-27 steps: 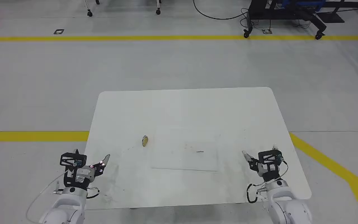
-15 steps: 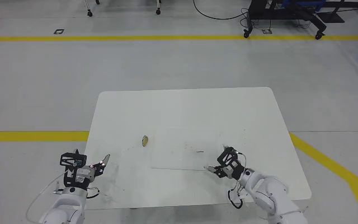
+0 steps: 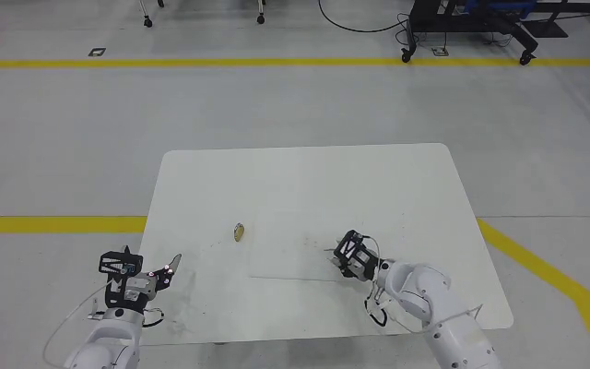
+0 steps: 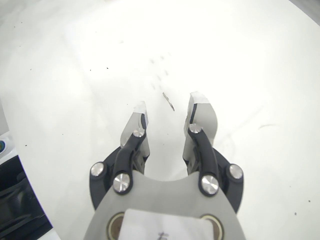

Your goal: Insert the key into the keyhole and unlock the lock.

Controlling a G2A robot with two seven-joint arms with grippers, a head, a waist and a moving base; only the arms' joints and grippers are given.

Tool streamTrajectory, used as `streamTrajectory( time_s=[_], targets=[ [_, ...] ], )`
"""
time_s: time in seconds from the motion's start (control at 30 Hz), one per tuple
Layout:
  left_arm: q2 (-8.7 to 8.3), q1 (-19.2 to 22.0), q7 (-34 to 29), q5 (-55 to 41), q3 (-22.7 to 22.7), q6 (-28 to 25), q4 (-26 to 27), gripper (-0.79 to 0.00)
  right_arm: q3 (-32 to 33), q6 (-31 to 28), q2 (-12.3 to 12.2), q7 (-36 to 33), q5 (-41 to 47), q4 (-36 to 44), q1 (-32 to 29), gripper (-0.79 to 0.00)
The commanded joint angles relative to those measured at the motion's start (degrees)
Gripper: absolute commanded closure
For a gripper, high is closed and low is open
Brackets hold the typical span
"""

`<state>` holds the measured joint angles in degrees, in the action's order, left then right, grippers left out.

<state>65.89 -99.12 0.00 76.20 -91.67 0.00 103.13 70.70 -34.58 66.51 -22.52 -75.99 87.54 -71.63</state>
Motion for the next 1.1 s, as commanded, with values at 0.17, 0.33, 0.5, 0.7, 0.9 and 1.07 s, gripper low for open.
streamTrajectory(
  time_s=[0.17, 0.33, 0.5, 0.7, 0.9, 1.07],
  targets=[
    [0.0, 0.0, 0.0, 0.0, 0.0, 0.0, 0.0, -0.785, -3.22, 1.0, 0.6, -0.65, -0.34, -2.97, 3.25, 0.0],
    [0.0, 0.0, 0.0, 0.0, 0.0, 0.0, 0.0, -0.785, -2.69, 0.83, 0.35, -0.16, -0.87, -2.17, 3.06, 0.0],
    [0.0, 0.0, 0.0, 0.0, 0.0, 0.0, 0.0, -0.785, -0.44, 0.01, -0.3, 0.32, -0.98, 0.73, 1.12, 0.0],
    [0.0, 0.0, 0.0, 0.0, 0.0, 0.0, 0.0, -0.785, 0.65, -1.92, -0.93, 1.2, -2.15, 3.63, -1.23, 0.0],
    [0.0, 0.0, 0.0, 0.0, 0.0, 0.0, 0.0, -0.785, 0.67, -1.74, -1.01, 1.84, -2.52, 4.09, -1.52, 0.0],
    [0.0, 0.0, 0.0, 0.0, 0.0, 0.0, 0.0, -0.785, 0.67, -1.74, -1.01, 1.84, -2.52, 4.09, -1.52, 0.0]
  ],
)
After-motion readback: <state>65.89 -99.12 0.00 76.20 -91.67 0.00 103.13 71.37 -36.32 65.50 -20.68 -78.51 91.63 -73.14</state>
